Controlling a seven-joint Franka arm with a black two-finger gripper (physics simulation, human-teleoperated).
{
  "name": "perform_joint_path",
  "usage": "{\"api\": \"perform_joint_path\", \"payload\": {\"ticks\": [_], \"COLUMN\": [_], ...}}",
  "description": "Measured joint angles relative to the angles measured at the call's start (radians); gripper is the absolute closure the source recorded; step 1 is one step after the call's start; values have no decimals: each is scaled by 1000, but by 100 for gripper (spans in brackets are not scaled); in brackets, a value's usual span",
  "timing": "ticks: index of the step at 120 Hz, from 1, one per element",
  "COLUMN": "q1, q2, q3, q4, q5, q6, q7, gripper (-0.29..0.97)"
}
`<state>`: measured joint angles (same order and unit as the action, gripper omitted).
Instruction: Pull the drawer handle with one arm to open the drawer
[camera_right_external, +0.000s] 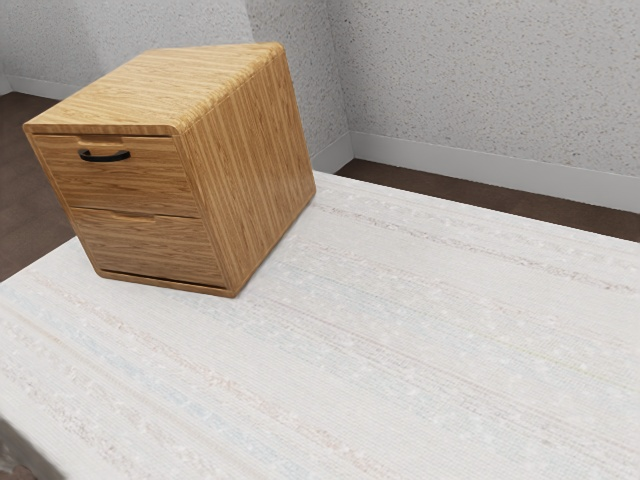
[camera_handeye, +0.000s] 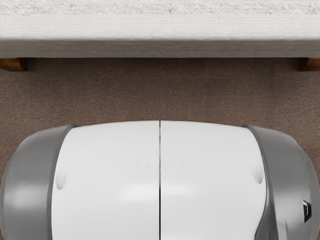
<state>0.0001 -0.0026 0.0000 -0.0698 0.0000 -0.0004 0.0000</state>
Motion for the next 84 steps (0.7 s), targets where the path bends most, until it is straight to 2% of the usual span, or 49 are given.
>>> {"api": "perform_joint_path", "payload": {"ticks": [84], "q1": [0], "q2": [2], "q3": [0], "q4": [0], "q5": [0], "q6": [31], "q7": [0], "gripper": [0]}}
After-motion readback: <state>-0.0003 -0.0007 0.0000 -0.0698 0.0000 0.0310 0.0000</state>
